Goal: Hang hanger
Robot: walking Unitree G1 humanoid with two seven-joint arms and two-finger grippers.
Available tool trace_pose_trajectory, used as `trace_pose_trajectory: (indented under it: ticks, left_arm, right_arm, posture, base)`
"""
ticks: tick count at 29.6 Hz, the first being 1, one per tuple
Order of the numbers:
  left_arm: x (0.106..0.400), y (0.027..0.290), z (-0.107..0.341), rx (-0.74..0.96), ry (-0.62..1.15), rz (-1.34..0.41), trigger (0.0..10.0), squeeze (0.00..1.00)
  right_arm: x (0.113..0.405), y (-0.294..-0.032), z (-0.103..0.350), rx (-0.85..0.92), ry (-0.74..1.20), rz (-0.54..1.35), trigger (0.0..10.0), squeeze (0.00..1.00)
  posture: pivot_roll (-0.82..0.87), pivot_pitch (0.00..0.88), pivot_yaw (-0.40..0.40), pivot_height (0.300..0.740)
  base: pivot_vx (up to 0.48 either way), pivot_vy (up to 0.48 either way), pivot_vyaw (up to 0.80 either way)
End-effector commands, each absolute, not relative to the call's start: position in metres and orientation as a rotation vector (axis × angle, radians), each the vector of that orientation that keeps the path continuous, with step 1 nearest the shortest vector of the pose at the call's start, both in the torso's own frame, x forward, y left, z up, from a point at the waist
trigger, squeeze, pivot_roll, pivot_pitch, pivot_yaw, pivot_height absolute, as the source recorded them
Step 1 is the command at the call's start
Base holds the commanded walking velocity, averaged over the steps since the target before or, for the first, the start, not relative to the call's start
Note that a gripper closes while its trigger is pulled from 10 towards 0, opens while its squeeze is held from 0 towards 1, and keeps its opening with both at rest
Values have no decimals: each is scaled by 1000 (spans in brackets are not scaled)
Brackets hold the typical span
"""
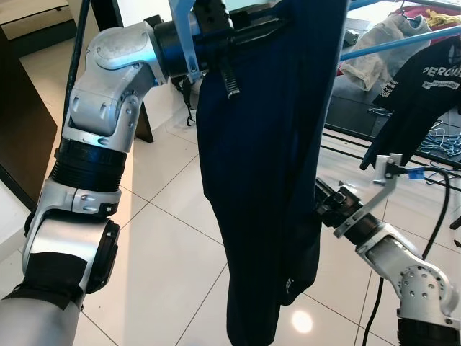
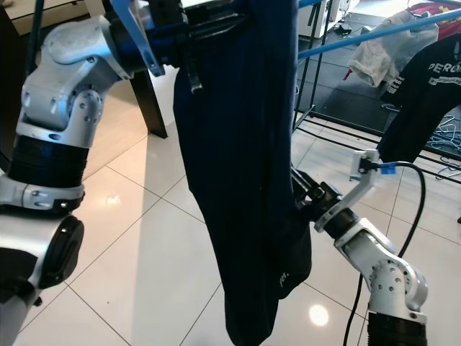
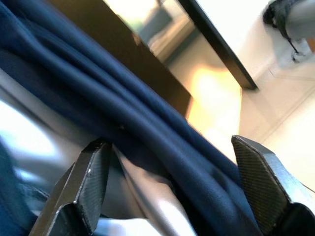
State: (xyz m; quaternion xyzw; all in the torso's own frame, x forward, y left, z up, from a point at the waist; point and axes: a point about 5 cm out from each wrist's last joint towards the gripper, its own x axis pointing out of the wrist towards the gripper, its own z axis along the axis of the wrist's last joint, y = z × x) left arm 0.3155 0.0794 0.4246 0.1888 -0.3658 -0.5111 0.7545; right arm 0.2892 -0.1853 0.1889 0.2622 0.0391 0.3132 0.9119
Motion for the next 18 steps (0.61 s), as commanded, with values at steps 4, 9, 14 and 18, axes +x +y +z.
trace_pose_trajectory:
  ticks: [4,9,14,18]
  left_arm:
    - [306,78,435,408,-855,-1106,10000,0]
    - [305,80,435,410,-856,-1102,10000,0]
    - [306,81,435,430,-851,-1086,10000,0]
    - [315,85,428,480,-809,-1037,10000,0]
  right_arm:
    - [287,-182,174,376,202,632,10000,0]
    - [290,-192,177,362,197,589,10000,0]
    - [294,-202,181,349,181,518,6196,0]
    - [293,-211,191,330,152,477,0,0]
  posture:
    - [-7,128,27,740]
    - [-8,127,27,740]
    - [-11,127,26,740]
    - [-15,126,28,740]
  base:
    - [0,0,0]
    - [0,0,0]
    - [0,0,0]
    - [0,0,0]
